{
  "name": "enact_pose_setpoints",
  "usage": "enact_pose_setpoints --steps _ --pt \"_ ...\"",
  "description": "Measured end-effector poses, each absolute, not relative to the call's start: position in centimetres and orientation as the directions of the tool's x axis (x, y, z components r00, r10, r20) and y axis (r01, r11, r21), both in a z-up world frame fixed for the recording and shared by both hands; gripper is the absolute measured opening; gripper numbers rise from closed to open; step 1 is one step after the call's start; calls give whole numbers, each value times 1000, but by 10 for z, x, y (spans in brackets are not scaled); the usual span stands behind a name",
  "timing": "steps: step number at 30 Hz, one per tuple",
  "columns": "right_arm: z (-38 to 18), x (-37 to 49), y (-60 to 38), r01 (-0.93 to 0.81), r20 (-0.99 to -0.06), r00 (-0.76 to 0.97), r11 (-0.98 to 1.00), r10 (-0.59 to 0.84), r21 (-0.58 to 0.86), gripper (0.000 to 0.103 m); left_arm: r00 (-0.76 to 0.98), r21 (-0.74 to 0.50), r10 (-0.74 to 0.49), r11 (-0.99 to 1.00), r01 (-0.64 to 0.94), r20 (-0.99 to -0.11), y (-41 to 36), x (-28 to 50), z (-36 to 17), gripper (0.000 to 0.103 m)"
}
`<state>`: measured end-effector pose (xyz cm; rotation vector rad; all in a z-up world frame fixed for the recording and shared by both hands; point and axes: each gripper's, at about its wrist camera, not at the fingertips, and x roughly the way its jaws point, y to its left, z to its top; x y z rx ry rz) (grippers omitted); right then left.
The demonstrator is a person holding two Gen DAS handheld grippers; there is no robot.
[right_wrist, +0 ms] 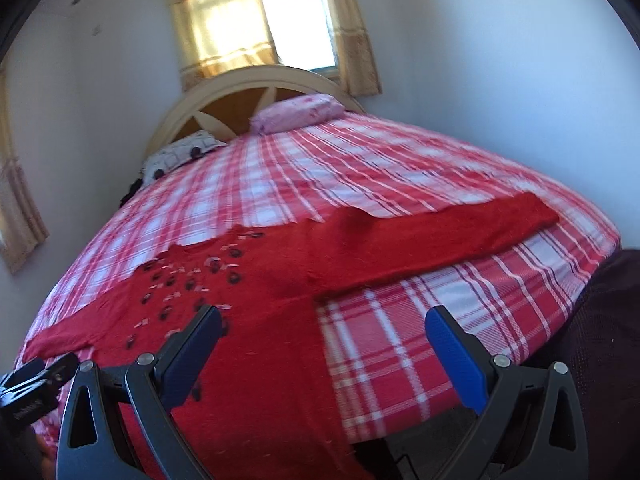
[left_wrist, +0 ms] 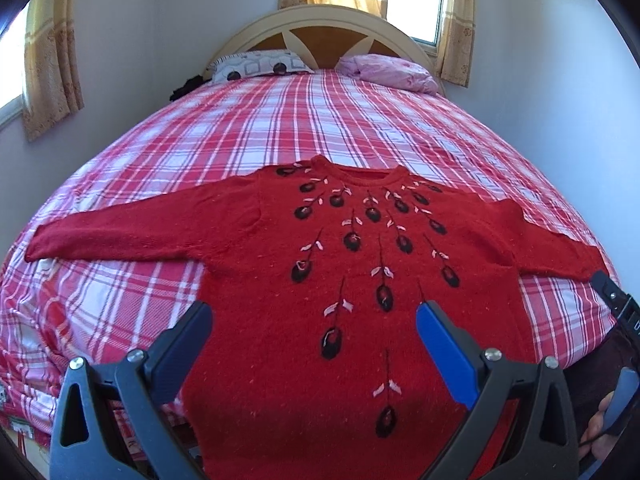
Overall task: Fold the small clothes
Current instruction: 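Move the right tool to the sweater sleeve beside the right tool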
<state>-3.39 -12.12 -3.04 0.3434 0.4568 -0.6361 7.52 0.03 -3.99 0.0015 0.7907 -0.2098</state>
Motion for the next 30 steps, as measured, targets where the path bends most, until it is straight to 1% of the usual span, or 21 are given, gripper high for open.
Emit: enact_pose_setpoints --steps 3,7,11,15,17,19,21,24,25,26,27,28,30 --pt "-31 -50 -174 716 -495 664 669 -561 202 101 668 -73 -193 976 203 -718 -9 94 -39 103" --pt "-20 -69 -257 800 -482 588 552 -649 233 101 680 -30 -175 975 220 -712 -23 116 -31 103" --pt "-20 -82 -357 880 -555 472 403 -685 251 101 692 -23 -177 974 226 -700 -31 128 -27 103" --pt "-43 -89 -432 919 -649 393 294 -651 262 101 665 -37 -183 973 227 -724 -37 137 -37 103" --pt "-54 -92 -451 940 -675 342 251 -654 233 97 644 -43 -182 973 225 -743 -40 142 -44 103" --pt "-64 -92 -460 944 -694 329 242 -640 224 89 631 -41 -174 975 220 -756 -43 145 -49 103" --pt "-73 -86 -467 945 -716 324 252 -619 210 83 621 -36 -167 975 217 -766 -44 148 -52 103" --pt "-76 -74 -464 952 -699 286 277 -656 129 83 611 -37 -159 978 207 -776 -44 153 -56 103" --pt "-77 -72 -463 954 -695 276 280 -664 111 82 609 -38 -158 978 205 -777 -45 153 -57 103" --pt "-77 -69 -460 952 -689 274 290 -670 97 79 606 -39 -157 978 203 -780 -44 154 -59 103" --pt "-78 -68 -459 949 -684 280 302 -674 92 70 606 -37 -154 979 201 -781 -44 154 -60 103" --pt "-77 -65 -456 941 -676 295 327 -676 84 57 607 -33 -149 980 198 -780 -44 154 -61 103" --pt "-74 -54 -451 924 -667 306 381 -679 36 40 605 -22 -138 980 196 -784 -42 154 -64 103"
